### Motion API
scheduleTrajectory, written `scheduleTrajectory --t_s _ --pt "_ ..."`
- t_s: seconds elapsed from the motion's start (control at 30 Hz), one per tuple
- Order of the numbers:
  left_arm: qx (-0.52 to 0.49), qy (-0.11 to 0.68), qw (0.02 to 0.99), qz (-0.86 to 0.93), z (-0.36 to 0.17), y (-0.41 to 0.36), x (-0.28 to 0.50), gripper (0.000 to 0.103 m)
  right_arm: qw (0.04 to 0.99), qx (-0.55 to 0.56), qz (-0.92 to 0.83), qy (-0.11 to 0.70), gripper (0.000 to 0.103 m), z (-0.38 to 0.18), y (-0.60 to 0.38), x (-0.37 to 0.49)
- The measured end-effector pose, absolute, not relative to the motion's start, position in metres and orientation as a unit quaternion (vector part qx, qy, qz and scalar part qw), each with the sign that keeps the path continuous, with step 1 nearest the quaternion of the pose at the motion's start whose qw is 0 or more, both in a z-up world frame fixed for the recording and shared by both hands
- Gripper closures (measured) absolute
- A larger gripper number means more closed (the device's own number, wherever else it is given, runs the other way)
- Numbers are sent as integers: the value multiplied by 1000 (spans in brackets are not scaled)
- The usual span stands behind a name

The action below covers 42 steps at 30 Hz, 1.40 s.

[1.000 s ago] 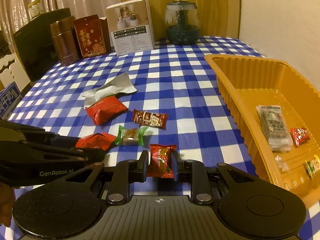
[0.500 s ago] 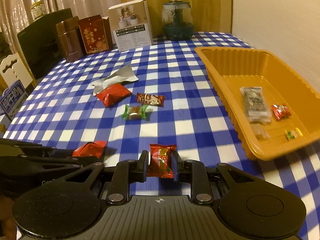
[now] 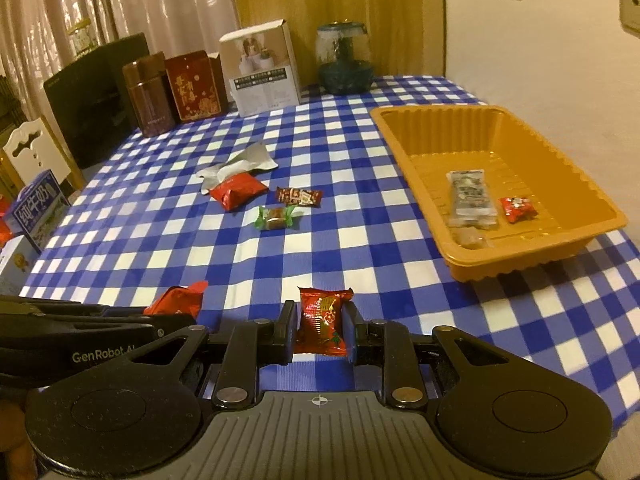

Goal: Organize snacks
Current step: 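Carry both held candies over the orange tray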

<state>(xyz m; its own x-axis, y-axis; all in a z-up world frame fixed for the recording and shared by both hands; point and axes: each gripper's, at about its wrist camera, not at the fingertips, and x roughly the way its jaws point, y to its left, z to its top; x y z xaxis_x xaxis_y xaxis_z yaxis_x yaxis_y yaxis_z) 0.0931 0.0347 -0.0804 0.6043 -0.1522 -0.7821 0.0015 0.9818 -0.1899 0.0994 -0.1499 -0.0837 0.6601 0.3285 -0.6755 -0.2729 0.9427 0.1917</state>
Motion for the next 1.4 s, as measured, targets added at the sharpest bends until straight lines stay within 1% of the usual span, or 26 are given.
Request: scheduleTrajectory --t_s 0.63,1.4 --pt "-92 413 904 -61 -31 2 62 77 923 54 152 348 79 -46 -179 61" --pt "-91 404 905 -98 -13 -32 71 77 935 74 108 330 79 -29 -226 59"
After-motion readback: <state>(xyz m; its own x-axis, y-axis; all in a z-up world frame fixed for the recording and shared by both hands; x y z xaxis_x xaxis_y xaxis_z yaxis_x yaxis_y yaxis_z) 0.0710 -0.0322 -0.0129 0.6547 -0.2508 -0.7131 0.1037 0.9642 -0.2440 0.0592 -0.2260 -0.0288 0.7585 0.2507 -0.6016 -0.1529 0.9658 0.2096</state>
